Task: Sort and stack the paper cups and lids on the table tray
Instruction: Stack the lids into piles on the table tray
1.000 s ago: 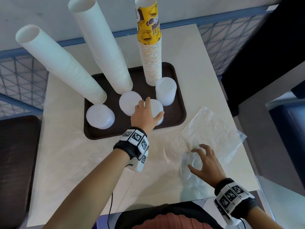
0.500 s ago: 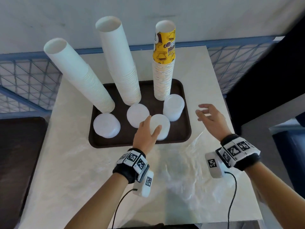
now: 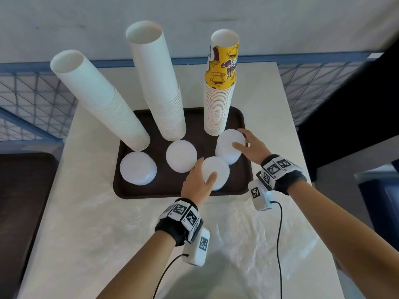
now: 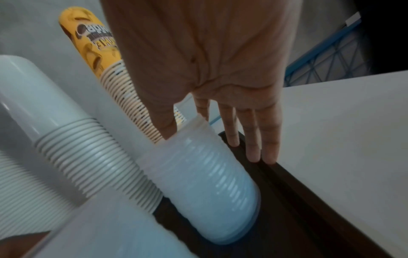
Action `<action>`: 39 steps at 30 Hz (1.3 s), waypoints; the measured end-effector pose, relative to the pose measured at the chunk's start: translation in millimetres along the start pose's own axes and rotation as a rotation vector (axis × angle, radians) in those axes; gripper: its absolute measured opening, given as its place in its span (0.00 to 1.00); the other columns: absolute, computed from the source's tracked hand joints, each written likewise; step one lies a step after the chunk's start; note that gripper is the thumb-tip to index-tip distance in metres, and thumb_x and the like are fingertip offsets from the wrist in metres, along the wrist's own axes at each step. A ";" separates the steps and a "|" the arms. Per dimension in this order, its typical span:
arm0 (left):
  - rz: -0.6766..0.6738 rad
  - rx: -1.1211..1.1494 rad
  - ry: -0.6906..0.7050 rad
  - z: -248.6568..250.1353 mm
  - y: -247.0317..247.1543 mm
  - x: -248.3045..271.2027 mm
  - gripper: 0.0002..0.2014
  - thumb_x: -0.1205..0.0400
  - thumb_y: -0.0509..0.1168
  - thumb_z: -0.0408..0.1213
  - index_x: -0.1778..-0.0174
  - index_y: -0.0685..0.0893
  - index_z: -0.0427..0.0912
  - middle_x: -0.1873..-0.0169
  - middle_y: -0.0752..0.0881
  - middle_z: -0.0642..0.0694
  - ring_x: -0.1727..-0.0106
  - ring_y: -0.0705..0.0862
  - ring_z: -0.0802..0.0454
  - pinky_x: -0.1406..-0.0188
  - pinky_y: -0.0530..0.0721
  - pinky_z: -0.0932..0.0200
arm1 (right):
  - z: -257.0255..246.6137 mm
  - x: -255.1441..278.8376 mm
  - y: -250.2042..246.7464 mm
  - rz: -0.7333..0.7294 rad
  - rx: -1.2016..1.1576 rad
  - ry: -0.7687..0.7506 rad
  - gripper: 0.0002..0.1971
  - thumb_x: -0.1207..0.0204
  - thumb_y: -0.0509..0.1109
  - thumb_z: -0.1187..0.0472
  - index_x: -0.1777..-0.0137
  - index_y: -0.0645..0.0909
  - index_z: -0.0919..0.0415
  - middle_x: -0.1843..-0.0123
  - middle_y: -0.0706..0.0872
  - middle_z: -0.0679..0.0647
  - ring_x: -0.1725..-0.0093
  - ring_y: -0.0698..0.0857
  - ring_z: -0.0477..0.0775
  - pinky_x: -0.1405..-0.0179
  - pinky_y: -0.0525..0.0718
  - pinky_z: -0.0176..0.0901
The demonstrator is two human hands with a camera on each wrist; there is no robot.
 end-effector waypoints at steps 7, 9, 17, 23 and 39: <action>-0.071 0.077 -0.053 5.4 18.4 -6.2 0.27 0.18 0.60 0.49 0.25 0.63 0.46 0.33 0.76 0.42 0.32 0.75 0.41 0.34 0.70 0.49 | -2.5 -4.5 3.0 -0.024 -0.006 -0.029 0.26 0.20 0.65 0.56 0.24 0.63 0.58 0.29 0.75 0.60 0.32 0.74 0.62 0.35 0.78 0.57; -0.090 0.081 -0.055 9.9 22.6 -8.3 0.27 0.19 0.61 0.49 0.26 0.63 0.46 0.34 0.76 0.42 0.33 0.75 0.41 0.34 0.71 0.49 | -2.6 -6.9 1.9 -0.041 0.007 -0.021 0.27 0.21 0.65 0.56 0.24 0.63 0.59 0.29 0.74 0.60 0.31 0.74 0.62 0.36 0.79 0.57; -0.151 0.128 -0.077 17.9 41.9 -12.6 0.27 0.18 0.60 0.51 0.26 0.62 0.44 0.33 0.75 0.41 0.32 0.74 0.40 0.31 0.72 0.45 | -9.6 -14.2 -0.8 -0.181 0.044 0.034 0.27 0.20 0.64 0.58 0.23 0.61 0.55 0.26 0.71 0.59 0.29 0.71 0.62 0.35 0.75 0.54; -0.115 0.241 -0.085 14.7 38.9 -11.2 0.29 0.17 0.55 0.56 0.23 0.60 0.47 0.28 0.72 0.42 0.28 0.72 0.42 0.28 0.69 0.46 | -11.3 0.3 -4.1 -0.170 0.013 -0.016 0.33 0.18 0.61 0.55 0.18 0.47 0.48 0.18 0.62 0.60 0.20 0.63 0.59 0.23 0.66 0.56; -0.234 0.424 -0.029 35.3 31.2 -46.9 0.38 0.28 0.46 0.65 0.20 0.48 0.63 0.21 0.63 0.48 0.23 0.67 0.42 0.26 0.68 0.35 | 9.6 40.6 23.1 -0.071 0.008 -0.186 0.32 0.18 0.61 0.56 0.18 0.51 0.46 0.18 0.61 0.56 0.25 0.70 0.58 0.28 0.68 0.46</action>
Point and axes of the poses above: each hand's wrist, its own x-axis away from the middle knuckle, its own y-axis out of the palm, z = x × y, the point moved 5 cm from there along -x, towards the middle knuckle
